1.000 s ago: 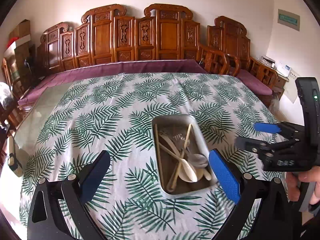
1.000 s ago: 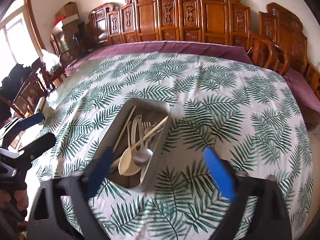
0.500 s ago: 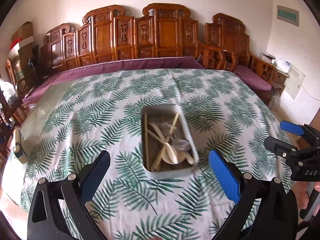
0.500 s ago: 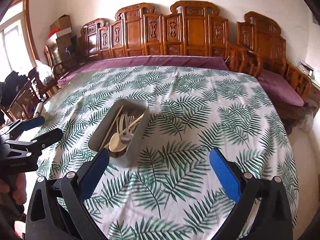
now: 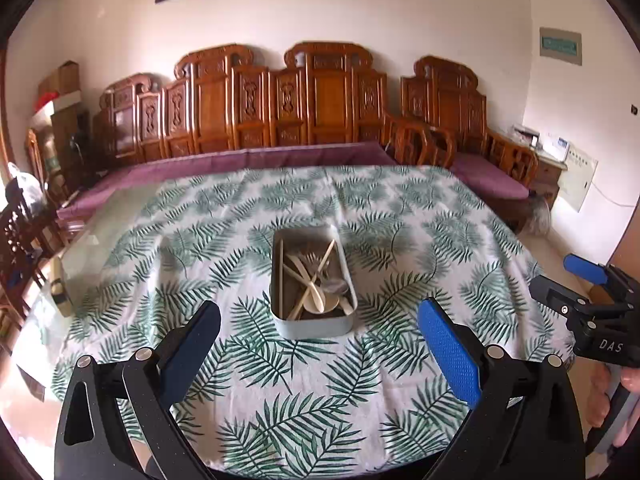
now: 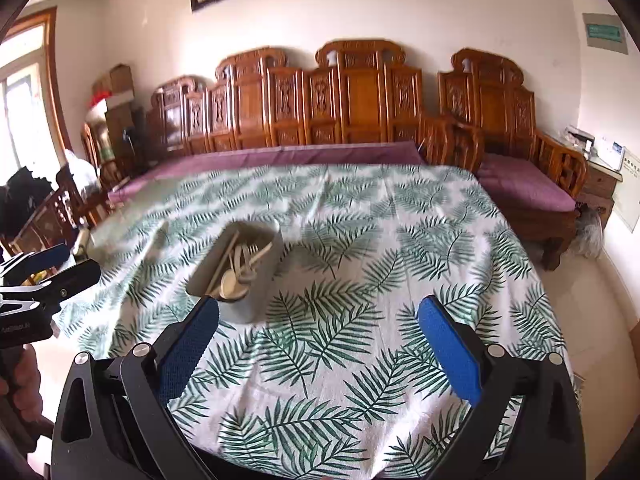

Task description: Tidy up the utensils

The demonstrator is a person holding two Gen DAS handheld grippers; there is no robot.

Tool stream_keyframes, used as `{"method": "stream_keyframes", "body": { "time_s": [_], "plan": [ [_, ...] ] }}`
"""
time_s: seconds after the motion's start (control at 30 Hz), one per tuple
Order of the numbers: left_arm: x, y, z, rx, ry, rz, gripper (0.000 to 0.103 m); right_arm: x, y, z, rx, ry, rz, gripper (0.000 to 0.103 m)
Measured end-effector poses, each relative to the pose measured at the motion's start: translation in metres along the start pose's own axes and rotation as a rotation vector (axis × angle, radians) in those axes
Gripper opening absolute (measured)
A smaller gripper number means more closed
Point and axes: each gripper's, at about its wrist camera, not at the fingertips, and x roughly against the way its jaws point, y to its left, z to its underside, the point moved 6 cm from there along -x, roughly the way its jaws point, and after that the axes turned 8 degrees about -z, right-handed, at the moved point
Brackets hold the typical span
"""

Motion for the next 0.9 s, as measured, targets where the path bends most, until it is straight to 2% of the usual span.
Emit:
{"method": "stream_keyframes", "body": {
  "time_s": [0.5,0.73,0.9],
  "plan": [
    [0.108,-0.005,-0.035,0.013,-0.19,-0.007,0.095,0.123,0.038,-0.042,0.058,-0.239,0.008,0.101],
    [0.139,0.0,-0.048,0.028,-0.253,-0.018,0.095,0.155,0.043,-0.053,0.079,-0.308,0.043,0.101],
    [0.148,0.007,-0.048,0.033,-0.273,-0.036,0.095,0.162,0.036,-0.053,0.071,-0.322,0.063,0.101]
  ]
}}
